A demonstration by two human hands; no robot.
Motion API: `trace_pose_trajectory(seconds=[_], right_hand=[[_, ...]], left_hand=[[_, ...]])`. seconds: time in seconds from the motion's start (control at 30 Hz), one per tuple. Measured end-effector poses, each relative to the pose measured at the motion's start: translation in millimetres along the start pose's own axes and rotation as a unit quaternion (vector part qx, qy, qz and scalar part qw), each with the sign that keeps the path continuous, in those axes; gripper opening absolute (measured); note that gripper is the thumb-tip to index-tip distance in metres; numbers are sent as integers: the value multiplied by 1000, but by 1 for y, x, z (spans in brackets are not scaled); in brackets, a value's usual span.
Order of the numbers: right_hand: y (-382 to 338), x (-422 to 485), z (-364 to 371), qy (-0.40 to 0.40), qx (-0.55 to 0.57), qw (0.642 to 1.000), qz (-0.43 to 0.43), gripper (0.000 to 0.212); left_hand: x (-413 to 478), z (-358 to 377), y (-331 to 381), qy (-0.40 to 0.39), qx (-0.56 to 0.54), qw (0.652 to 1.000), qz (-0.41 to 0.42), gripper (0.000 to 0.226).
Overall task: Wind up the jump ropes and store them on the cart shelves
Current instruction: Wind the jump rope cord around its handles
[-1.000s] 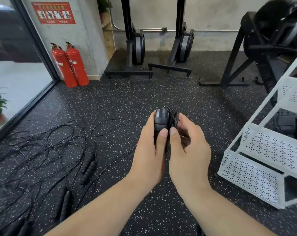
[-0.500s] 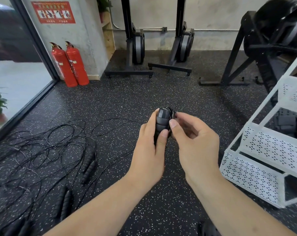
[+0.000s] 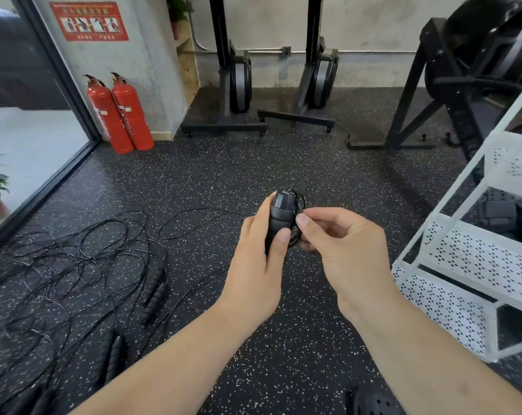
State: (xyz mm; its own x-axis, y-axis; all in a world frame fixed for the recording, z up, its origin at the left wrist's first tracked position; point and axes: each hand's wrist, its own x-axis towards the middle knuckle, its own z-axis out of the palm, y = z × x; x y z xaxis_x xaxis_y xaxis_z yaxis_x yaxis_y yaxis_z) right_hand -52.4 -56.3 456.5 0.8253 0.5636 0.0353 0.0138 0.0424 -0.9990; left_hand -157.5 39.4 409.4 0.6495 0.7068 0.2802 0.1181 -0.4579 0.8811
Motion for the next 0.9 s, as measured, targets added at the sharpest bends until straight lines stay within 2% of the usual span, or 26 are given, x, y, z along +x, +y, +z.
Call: trace_pose_trajectory(seconds=[0.13,0.37,0.57,0.73,0.9], right_hand=[[0,1,0,-3,15,999,32,8],[-1,0,5,-4,142,976,165,9],[1,-4,11,34,171,967,187,8],[0,-3,17,64,201,953,215,20],[-1,0,18,58,207,943,254,15]], left_hand=[[-2,0,-1,0,2,1000,5,52],[-3,0,-3,-1,16,1000,18,54],[-6,6,-3,12,20,1000,11,54],[-5,9,-6,25,48,998,25,55],[-5,10,-7,22,48,998,31,57]])
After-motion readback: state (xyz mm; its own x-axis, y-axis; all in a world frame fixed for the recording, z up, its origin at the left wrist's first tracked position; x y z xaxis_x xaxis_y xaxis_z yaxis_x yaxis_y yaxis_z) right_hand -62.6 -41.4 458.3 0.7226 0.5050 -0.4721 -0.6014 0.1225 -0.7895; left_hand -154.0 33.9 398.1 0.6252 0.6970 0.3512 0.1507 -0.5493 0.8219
